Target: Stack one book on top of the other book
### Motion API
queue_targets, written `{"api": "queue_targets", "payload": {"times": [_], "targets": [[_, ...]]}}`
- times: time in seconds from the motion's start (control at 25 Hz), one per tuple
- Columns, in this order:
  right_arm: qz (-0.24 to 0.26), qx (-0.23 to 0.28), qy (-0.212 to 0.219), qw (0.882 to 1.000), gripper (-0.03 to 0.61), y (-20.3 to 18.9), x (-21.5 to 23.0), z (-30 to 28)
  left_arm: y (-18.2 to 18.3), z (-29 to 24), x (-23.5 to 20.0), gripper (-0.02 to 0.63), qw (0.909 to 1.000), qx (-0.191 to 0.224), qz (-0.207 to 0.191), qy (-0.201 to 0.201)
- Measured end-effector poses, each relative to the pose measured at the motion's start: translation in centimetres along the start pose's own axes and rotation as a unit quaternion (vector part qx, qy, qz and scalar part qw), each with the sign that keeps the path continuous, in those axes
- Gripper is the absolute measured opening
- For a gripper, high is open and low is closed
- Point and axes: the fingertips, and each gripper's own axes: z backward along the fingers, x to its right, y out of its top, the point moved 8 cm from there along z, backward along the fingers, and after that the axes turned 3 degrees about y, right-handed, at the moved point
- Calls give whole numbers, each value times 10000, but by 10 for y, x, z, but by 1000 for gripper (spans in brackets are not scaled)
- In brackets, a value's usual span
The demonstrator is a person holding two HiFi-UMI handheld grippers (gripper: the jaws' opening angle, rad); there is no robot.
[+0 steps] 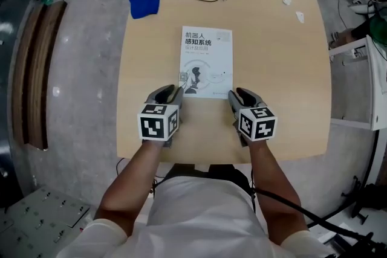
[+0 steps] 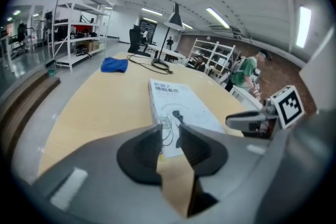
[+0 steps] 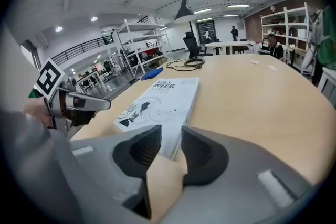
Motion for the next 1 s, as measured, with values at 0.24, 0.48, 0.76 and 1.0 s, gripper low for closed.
{"api": "queue_targets", "payload": {"times": [0.24,0.48,0.76,1.0], "targets": [[-314,-179,214,9991,127,-9,6,-19,-14,-27,-4,150,9994,-292,82,168],[-486,-207,373,9979,118,-14,6,-24,-23,-34,1,114,9984,-440,-234,272],[-489,-273,463,9974,107,-13,8,-20,-22,-33,2,96,9977,-557,-344,158],[-493,-301,349,9977,102,-24,5,-3,-34,-28,12,92,9976,-578,-388,11]]}}
